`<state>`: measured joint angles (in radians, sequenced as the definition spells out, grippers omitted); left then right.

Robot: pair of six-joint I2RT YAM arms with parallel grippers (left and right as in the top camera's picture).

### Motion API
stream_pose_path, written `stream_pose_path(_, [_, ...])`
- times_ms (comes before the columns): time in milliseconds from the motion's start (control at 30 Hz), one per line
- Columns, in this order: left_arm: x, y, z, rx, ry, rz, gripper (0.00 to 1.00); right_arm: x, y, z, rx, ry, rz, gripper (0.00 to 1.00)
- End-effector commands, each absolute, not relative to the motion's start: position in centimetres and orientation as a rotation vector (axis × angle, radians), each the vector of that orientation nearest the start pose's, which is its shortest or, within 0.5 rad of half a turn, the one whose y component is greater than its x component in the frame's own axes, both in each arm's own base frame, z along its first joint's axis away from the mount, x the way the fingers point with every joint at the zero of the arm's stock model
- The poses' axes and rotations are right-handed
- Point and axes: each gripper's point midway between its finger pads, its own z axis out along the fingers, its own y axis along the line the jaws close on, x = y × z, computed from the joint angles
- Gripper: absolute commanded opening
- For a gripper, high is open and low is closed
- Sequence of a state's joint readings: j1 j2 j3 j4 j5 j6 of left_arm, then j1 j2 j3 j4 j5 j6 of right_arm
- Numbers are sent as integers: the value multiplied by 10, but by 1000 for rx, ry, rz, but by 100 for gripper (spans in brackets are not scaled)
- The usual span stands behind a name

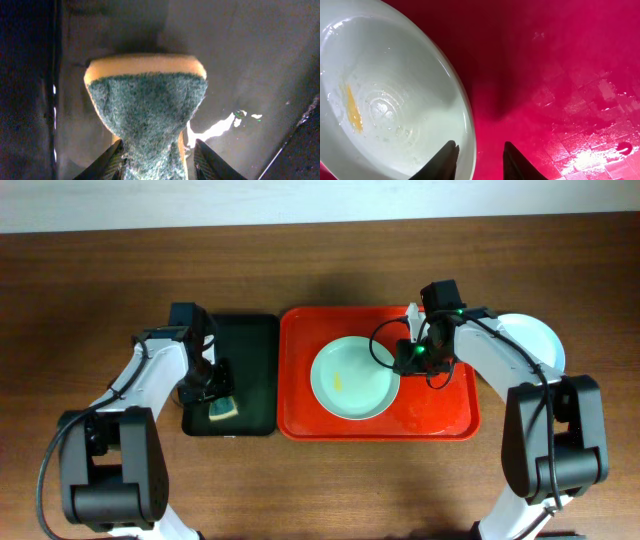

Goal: Clean dirty plates on tray and stack at the side
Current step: 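Lift the sponge from the black tray with the left gripper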

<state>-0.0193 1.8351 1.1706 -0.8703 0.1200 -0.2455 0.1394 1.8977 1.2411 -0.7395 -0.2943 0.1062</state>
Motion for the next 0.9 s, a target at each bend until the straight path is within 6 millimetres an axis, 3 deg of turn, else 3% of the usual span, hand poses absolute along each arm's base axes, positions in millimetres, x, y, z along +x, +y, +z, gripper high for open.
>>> stream_pose_path(0, [332,-22,26,-331,3083,-162,29,363,105,22,-90,2981,483,32])
stream_pose_path(400, [331,-20,24,-333,3086,-136,24,363,105,22,-91,2981,483,32])
stream_pose_path(567, [323,-20,11,-333,3090,-135,26,363,105,22,-90,2981,483,32])
stream_pose_path(667, [319,-19,4,-334,3092,-134,18,363,105,22,-91,2980,483,32])
stream_pose_path(733, [320,-19,4,-333,3090,-135,3,363,105,22,-91,2980,483,32])
stream_pose_path(767, [320,-20,4,-333,3088,-136,0,363,105,22,-91,2980,483,32])
stream_pose_path(867, [327,-20,11,-329,3069,-139,0,363,105,22,-91,2980,483,32])
